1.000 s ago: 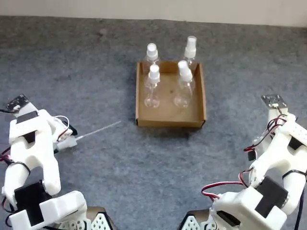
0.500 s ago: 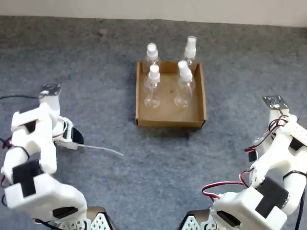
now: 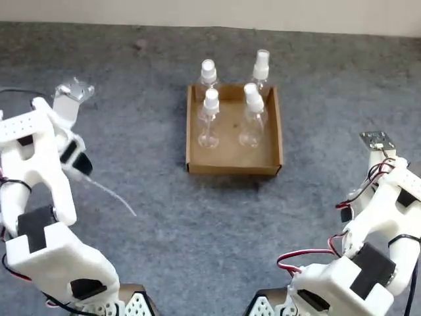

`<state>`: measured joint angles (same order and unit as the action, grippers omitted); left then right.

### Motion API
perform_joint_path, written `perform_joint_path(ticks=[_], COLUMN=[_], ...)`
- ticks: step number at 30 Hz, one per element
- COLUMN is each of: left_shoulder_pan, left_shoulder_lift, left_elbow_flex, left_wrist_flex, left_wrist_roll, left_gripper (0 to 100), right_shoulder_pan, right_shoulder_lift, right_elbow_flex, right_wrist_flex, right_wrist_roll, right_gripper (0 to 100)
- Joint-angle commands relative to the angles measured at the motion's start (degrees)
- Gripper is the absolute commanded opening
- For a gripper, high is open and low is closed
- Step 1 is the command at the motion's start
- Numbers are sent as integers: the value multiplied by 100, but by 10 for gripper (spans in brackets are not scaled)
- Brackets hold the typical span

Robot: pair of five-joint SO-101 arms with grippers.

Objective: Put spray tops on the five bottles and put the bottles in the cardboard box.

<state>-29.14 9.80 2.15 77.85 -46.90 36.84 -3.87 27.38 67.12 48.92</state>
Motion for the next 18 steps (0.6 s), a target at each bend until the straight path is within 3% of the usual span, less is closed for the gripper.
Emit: perform_joint_path(ticks=[1,7,18], left_shoulder_pan=[277,523,251], left_shoulder_lift=[-4,374,585], left_elbow_flex=[-127,242,-215], left_wrist_flex=[9,-185,-484], left_wrist_roll=[-870,-1837,-1925], left_gripper=[209,189,242], right_shoulder_pan=[40,31,31], right_shoulder_lift=[-75,-75,-75], right_elbow_flex=[-242,-242,-242], right_wrist_flex=[40,48,48], right_wrist_roll=[35,35,35], right_gripper=[19,19,19])
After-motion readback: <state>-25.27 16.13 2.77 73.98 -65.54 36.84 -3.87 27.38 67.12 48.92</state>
